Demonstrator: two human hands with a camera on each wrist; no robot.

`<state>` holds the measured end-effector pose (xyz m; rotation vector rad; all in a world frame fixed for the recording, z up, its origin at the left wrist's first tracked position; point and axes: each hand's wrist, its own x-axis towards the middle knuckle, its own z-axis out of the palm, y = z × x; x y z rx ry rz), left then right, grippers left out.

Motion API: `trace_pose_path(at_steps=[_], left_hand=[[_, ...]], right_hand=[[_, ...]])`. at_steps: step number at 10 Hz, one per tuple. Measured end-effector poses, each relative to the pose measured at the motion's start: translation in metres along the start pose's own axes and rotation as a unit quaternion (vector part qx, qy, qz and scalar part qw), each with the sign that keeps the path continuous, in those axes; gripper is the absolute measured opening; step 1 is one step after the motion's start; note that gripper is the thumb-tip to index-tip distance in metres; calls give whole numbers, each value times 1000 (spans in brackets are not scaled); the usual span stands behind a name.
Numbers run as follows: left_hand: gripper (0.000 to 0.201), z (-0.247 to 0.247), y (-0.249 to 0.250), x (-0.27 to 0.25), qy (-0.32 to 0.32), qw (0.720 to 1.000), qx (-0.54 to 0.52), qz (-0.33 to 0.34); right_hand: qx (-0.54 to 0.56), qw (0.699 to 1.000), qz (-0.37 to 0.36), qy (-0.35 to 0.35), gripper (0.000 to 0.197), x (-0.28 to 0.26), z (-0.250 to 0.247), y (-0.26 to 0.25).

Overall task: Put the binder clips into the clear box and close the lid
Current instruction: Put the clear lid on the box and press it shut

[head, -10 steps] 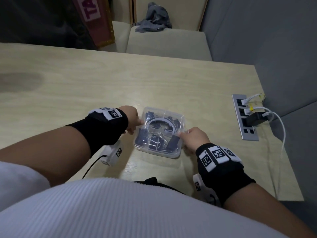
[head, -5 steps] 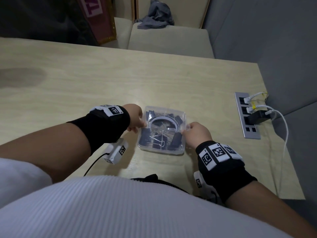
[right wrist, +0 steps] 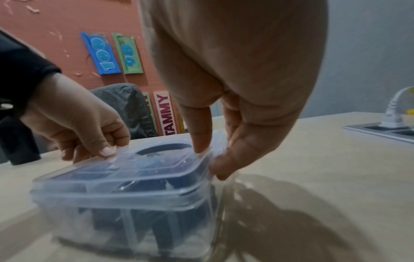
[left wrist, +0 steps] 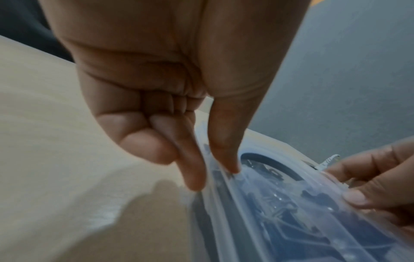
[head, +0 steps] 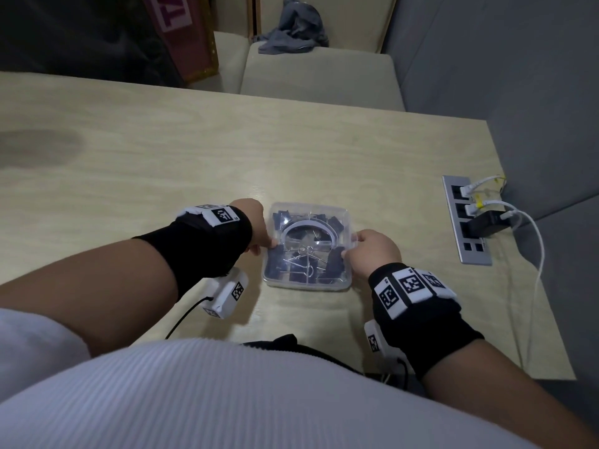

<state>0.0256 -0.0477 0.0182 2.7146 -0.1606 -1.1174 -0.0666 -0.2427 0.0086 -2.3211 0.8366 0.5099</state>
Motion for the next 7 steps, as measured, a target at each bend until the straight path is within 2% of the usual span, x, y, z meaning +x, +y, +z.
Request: trace_pose_path(at_steps=[2,3,5,7], left_hand=[[37,2,5,-3,22,1000,16,-10],[36,1,10,-5,46,998,36,-7],[21,-1,10,-4,46,997,61,2],[43,-3,8,0,49,998,42,5]], right_hand=[[-141,989,-28,19,34,0,-3,-9],[-165,986,-33,19,33,2,-3,-10],[-166,985,-30,21,36,2,-6,-10],[-140,990,-32,11,31,5,-13,-11]])
